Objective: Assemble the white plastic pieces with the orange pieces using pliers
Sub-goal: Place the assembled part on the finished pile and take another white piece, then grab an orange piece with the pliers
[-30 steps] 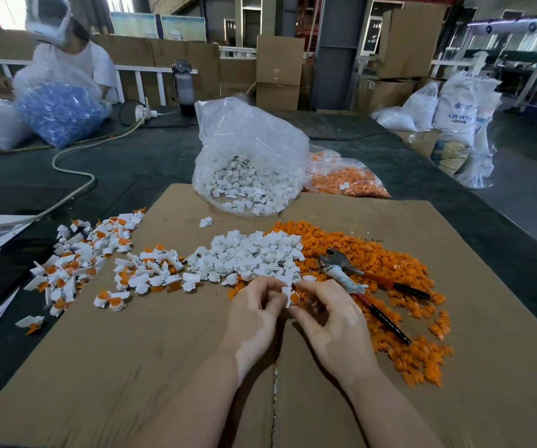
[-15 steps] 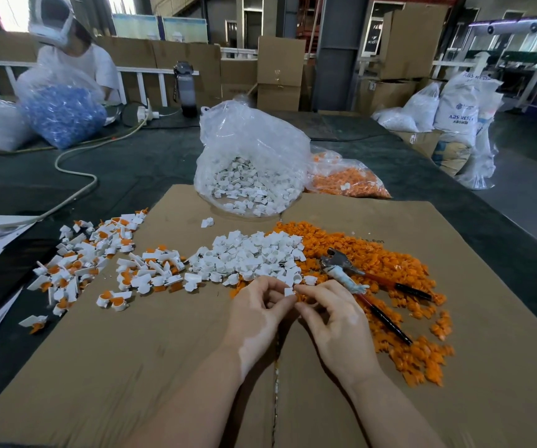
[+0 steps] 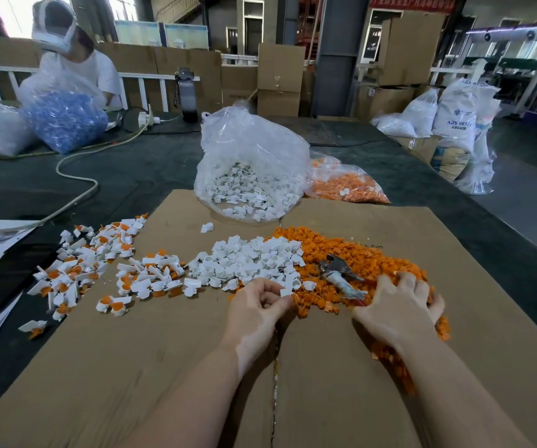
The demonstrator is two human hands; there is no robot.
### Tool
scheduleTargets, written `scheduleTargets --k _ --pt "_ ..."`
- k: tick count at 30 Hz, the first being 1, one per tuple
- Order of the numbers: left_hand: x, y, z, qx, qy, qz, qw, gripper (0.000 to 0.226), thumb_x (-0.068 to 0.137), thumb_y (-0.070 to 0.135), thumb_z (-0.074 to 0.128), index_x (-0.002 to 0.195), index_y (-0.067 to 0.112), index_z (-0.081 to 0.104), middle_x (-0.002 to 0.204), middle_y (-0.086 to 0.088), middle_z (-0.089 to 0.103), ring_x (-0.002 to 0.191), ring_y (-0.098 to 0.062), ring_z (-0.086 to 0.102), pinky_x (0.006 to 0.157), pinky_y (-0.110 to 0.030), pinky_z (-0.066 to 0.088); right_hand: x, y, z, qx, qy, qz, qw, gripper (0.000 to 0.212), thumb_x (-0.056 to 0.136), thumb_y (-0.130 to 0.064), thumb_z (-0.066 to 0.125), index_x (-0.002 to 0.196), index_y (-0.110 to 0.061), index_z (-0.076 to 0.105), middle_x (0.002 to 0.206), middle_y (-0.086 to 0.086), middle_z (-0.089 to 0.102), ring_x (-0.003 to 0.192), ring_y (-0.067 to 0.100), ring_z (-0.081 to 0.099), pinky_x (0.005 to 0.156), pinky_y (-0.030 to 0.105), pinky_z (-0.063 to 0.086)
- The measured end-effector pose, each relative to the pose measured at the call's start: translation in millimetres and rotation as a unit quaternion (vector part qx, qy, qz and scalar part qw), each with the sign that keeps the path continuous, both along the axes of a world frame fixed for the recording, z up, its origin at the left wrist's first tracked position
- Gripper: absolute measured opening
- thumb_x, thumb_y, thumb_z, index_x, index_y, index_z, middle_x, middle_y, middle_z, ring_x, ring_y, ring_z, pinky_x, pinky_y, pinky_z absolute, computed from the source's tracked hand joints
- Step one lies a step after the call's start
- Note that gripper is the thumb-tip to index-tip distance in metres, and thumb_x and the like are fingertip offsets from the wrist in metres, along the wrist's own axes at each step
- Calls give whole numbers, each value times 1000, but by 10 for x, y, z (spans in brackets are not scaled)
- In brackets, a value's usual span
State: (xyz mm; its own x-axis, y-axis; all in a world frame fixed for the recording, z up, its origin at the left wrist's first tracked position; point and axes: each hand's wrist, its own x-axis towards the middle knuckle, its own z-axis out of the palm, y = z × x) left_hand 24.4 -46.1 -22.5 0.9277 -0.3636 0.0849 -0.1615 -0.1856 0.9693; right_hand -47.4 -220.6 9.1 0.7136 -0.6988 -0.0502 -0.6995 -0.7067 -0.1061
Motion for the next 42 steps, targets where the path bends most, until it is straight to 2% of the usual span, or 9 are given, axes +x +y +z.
scheduleTargets --k 4,7,12,15,20,24,29,36,42 --pt "9 -3 27 -19 23 8 1000 12 83 13 67 91 10 59 68 -11 57 64 -12 52 57 -6 40 -24 10 36 -65 -23 27 997 49 83 -56 51 116 -20 44 131 7 41 123 25 35 102 43 27" --pt "13 -22 80 -91 106 11 990 14 83 5 67 93 3 58 62 -9 57 54 -8 55 52 -11 44 -44 67 121 -60 -71 73 993 39 87 -53 49 105 -19 44 114 2 53 109 21 47 91 35 37" --pt "89 -32 197 -202 239 26 950 14 84 0 64 96 -3 58 60 -5 63 50 -10 55 49 -19 50 -47 275 309 209 -119 129 962 36 90 -50 46 92 -16 57 77 2 61 71 19 59 64 33 44" --pt "143 -15 254 -205 247 42 946 13 84 -2 63 96 -5 59 62 -7 61 46 -8 54 44 -16 46 -81 385 392 302 -100 164 934 37 91 -43 49 75 -12 61 52 -3 43 44 11 38 48 27 27" --pt "198 -6 315 -190 246 69 948 5 85 -3 61 84 1 58 62 -7 60 40 -4 54 38 -14 42 -84 476 430 404 -70 180 894 29 91 -37 49 73 -14 47 68 8 37 61 19 33 58 33 23" --pt "212 14 329 -189 258 74 944 5 85 -3 60 83 0 57 49 -2 60 38 -4 54 36 -14 41 -81 502 429 443 -66 175 877 30 92 -35 47 70 -15 46 58 0 38 56 18 37 46 26 23" --pt "215 1 317 -189 268 90 940 5 85 -4 60 84 1 57 58 -6 60 40 -5 55 38 -15 43 -71 556 395 388 -72 206 895 32 95 -35 43 70 -16 45 64 3 43 59 18 40 56 30 28" --pt "200 -25 319 -212 273 91 934 8 85 -5 59 83 3 56 63 -8 60 42 -5 58 43 -18 49 -66 609 301 258 -94 220 936 34 96 -42 41 72 -19 41 72 -3 42 61 11 39 53 25 27" --pt "184 -2 346 -223 278 83 931 9 87 -4 57 81 3 56 49 -2 62 39 -6 56 40 -19 49 -89 558 286 372 -117 182 903 40 89 -50 49 71 -14 45 62 1 39 55 16 36 57 32 27"
